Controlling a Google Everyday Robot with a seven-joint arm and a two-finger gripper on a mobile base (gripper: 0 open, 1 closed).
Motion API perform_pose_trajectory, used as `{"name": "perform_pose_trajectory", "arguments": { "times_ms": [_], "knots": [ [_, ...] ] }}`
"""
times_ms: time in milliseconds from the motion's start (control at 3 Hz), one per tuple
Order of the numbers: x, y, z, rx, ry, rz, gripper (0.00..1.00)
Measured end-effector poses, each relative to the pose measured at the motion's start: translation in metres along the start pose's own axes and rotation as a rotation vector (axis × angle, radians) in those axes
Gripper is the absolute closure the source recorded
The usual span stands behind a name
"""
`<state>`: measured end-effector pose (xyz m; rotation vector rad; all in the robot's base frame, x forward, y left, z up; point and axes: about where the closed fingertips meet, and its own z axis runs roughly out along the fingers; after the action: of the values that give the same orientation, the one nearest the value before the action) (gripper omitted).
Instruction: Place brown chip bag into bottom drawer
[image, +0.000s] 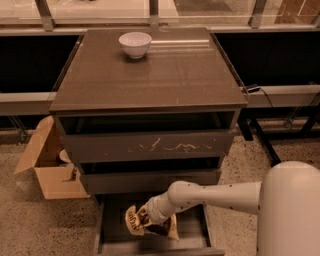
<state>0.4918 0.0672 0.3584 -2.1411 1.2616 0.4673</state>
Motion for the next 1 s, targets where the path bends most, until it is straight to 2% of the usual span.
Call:
{"name": "perform_pose_trajectory", "arguments": {
  "times_ms": [333, 667, 1000],
  "knots": [
    [0.059, 0.016, 0.020, 0.047, -0.104, 0.021, 1.00],
    [0.059, 0.016, 0.020, 0.047, -0.103, 0.020, 1.00],
    [0.085, 0.017, 0.026, 0.098, -0.098, 0.108, 1.00]
  ]
}}
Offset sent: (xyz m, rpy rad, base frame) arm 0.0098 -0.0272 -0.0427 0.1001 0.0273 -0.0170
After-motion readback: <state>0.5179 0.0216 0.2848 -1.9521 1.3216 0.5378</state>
